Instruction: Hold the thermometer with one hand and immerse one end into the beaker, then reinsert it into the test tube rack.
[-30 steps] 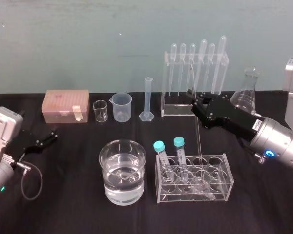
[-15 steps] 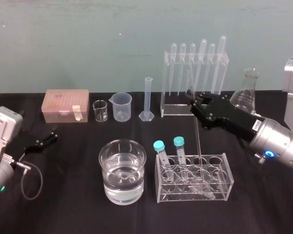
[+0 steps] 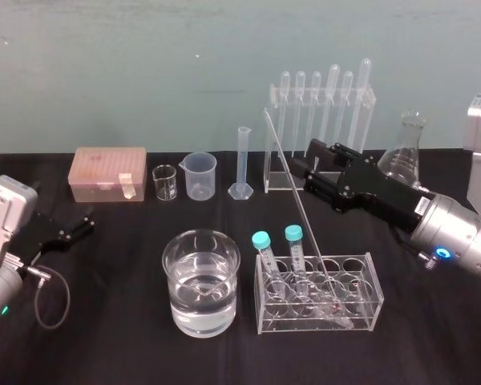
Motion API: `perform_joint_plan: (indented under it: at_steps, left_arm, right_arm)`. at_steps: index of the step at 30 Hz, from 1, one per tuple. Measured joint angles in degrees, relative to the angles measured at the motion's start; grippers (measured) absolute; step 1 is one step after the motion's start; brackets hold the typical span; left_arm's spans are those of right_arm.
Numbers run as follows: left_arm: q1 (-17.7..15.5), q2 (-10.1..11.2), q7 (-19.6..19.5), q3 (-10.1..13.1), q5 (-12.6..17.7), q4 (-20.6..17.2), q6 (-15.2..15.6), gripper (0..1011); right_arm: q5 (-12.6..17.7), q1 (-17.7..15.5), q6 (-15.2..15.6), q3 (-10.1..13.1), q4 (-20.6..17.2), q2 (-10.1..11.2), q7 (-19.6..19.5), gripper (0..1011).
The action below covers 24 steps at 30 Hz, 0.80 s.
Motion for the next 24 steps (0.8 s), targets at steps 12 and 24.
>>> perform_joint_plan:
  at_steps: [12,24]
  left_arm:
    - [0.0,0.0,0.0,0.0,0.0,0.0,0.0,1008]
    - [0.0,0.0,0.0,0.0,0.0,0.0,0.0,1008]
  right_arm:
    - [0.0,0.0,0.0,0.0,0.0,0.0,-0.1,916]
    - [-9.2,-5.2,1.7,7.3,-0.3,-1.2,-25.8,1002]
